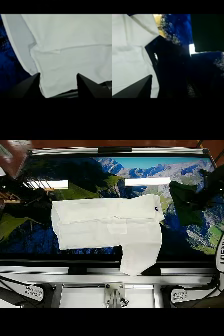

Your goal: Fold the shirts.

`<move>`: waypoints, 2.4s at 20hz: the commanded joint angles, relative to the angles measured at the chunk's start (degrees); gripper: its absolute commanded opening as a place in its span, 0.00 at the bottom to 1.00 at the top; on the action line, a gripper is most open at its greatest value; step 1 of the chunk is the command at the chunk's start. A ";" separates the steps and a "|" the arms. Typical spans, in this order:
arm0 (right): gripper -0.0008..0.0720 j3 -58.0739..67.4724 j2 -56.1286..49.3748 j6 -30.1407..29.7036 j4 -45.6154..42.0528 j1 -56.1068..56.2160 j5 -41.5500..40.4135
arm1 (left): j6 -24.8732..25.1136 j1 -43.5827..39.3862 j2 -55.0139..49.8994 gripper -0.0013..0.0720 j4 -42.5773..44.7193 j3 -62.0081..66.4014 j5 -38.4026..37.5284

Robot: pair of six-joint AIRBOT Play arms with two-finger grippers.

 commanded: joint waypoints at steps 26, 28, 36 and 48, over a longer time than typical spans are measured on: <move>0.76 -23.71 10.71 -6.99 14.86 -8.52 3.23 | 22.23 9.62 26.18 0.74 -11.69 -66.18 23.82; 0.76 -23.71 10.71 -6.91 14.86 -8.52 3.23 | 22.23 9.60 25.92 0.74 -11.74 -66.18 25.07; 0.76 -23.71 10.71 -6.56 14.84 -8.52 2.21 | 22.43 5.49 21.53 0.61 -13.16 -66.20 28.52; 0.76 -49.20 20.46 -11.96 18.60 -7.04 10.56 | 22.47 5.44 21.46 0.05 -13.20 -65.96 26.88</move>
